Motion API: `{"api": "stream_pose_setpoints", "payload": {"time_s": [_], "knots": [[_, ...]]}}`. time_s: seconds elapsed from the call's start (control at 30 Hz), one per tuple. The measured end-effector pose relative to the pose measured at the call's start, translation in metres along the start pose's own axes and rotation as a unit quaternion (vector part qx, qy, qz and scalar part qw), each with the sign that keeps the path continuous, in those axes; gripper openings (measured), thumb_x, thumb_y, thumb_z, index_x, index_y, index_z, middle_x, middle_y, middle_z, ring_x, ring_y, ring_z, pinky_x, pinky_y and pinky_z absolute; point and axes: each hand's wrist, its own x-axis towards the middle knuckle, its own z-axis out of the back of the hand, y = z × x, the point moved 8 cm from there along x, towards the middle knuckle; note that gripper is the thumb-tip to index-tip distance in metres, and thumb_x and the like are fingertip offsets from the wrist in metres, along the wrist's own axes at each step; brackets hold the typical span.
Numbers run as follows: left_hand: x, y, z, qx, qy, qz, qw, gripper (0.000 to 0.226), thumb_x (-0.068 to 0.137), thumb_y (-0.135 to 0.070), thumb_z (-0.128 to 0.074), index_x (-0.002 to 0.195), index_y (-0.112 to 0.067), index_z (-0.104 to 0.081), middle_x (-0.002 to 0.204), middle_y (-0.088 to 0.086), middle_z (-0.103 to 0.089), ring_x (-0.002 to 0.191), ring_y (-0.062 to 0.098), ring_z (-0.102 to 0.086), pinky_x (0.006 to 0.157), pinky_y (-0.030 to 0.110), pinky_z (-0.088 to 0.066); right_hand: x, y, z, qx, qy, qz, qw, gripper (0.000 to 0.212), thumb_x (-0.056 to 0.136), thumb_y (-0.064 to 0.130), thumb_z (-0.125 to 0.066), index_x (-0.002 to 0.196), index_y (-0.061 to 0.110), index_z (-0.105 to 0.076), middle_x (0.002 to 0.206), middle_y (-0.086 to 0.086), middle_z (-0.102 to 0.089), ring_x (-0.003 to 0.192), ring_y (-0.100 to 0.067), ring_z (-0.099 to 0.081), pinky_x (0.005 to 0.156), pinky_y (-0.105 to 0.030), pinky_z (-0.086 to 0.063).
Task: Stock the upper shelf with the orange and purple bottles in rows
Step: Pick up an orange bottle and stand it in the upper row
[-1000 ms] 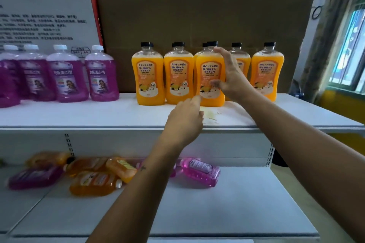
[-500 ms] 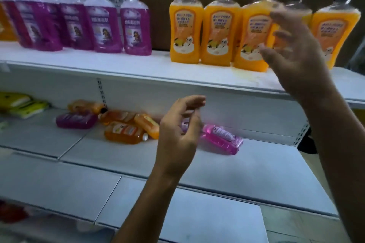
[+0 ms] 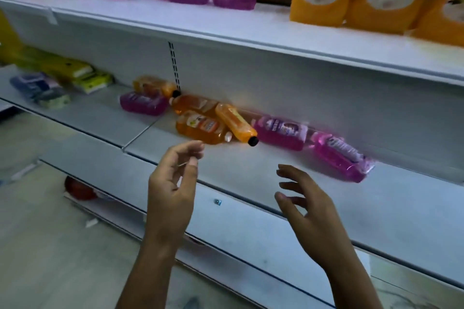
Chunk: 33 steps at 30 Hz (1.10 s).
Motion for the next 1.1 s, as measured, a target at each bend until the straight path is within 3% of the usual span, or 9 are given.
{"api": "stream_pose_setpoints", "payload": {"time_s": [0.1,0.33,0.43,0.57,0.73,0.8,0.87,0.97,1.1], "knots": [[0.017,0.021,0.007,0.022,0.008,0.015,1.0,0.026,0.096,-0.02,-0.051,0.114,-0.033,-0.065,0.109,-0.014,-0.069,0.109,0.016,-0.066,0.09,0.02,-0.053,0.024,-0.022,-0.027,0.023,0.012,-0.054,0.998,0.04,0.097,0.033,-0.058,0.136,0.041,-0.05,0.129,0.027,-0.059,0.112,0.012,-0.056,0.081,-0.002,-0.046],[0.086,0.069,-0.018,0.042,0.075,0.019,0.996,0.019,0.098,-0.028,-0.056,0.114,-0.036,-0.062,0.112,-0.013,-0.068,0.108,0.008,-0.064,0.087,0.014,-0.049,0.081,-0.067,-0.088,0.082,0.023,-0.151,0.985,0.056,0.094,0.032,-0.066,0.141,0.047,-0.04,0.142,0.015,-0.05,0.115,0.005,-0.057,0.073,-0.008,-0.051],[0.124,0.092,-0.038,0.125,0.141,-0.022,0.982,0.025,0.098,-0.029,-0.053,0.123,-0.033,-0.057,0.126,-0.004,-0.064,0.112,0.012,-0.061,0.089,0.018,-0.049,0.112,-0.082,-0.107,0.05,0.014,-0.166,0.985,0.064,0.095,0.028,-0.067,0.146,0.044,-0.032,0.149,0.005,-0.047,0.118,-0.002,-0.054,0.092,-0.015,-0.046],[0.159,0.126,-0.081,0.243,0.277,-0.067,0.927,0.04,0.099,-0.011,-0.054,0.137,-0.019,-0.05,0.138,0.003,-0.055,0.128,0.019,-0.052,0.102,0.042,-0.049,0.144,-0.097,-0.128,-0.057,-0.013,-0.164,0.985,0.077,0.096,0.027,-0.064,0.155,0.037,-0.016,0.148,-0.009,-0.044,0.129,-0.023,-0.047,0.099,-0.035,-0.043],[0.187,0.171,-0.131,0.365,0.438,-0.064,0.819,0.068,0.096,-0.008,-0.054,0.155,-0.026,-0.024,0.161,0.004,-0.026,0.148,0.024,-0.025,0.117,0.047,-0.031,0.16,-0.103,-0.137,-0.077,-0.104,-0.167,0.977,0.089,0.092,0.031,-0.069,0.158,0.033,-0.009,0.157,-0.006,-0.033,0.137,-0.03,-0.037,0.111,-0.052,-0.038],[0.193,0.184,-0.148,0.375,0.481,-0.056,0.791,0.072,0.094,-0.004,-0.052,0.155,-0.028,-0.022,0.163,0.0,-0.02,0.151,0.023,-0.015,0.121,0.05,-0.022,0.168,-0.107,-0.133,-0.069,-0.141,-0.175,0.972,0.086,0.089,0.029,-0.072,0.157,0.027,-0.019,0.155,-0.005,-0.039,0.137,-0.028,-0.041,0.11,-0.054,-0.04],[0.199,0.19,-0.162,0.376,0.49,-0.046,0.785,0.072,0.092,0.001,-0.051,0.153,-0.03,-0.03,0.162,-0.002,-0.023,0.15,0.021,-0.018,0.12,0.049,-0.024,0.176,-0.111,-0.128,-0.057,-0.17,-0.192,0.965,0.079,0.087,0.023,-0.073,0.153,0.025,-0.029,0.146,-0.006,-0.048,0.13,-0.028,-0.049,0.105,-0.053,-0.045],[0.202,0.198,-0.173,0.404,0.52,-0.046,0.751,0.074,0.085,0.003,-0.053,0.148,-0.033,-0.038,0.158,-0.001,-0.028,0.145,0.024,-0.022,0.117,0.054,-0.026,0.179,-0.114,-0.121,-0.037,-0.213,-0.195,0.957,0.066,0.087,0.016,-0.072,0.145,0.025,-0.041,0.13,-0.007,-0.058,0.118,-0.029,-0.057,0.096,-0.046,-0.051],[0.206,0.202,-0.172,0.366,0.562,-0.049,0.74,0.068,0.081,-0.016,-0.061,0.143,-0.037,-0.042,0.152,0.001,-0.034,0.139,0.027,-0.03,0.109,0.053,-0.033,0.188,-0.11,-0.114,-0.085,-0.158,-0.181,0.967,0.069,0.084,0.032,-0.078,0.145,0.023,-0.046,0.127,-0.006,-0.066,0.113,-0.024,-0.061,0.088,-0.035,-0.05]]}}
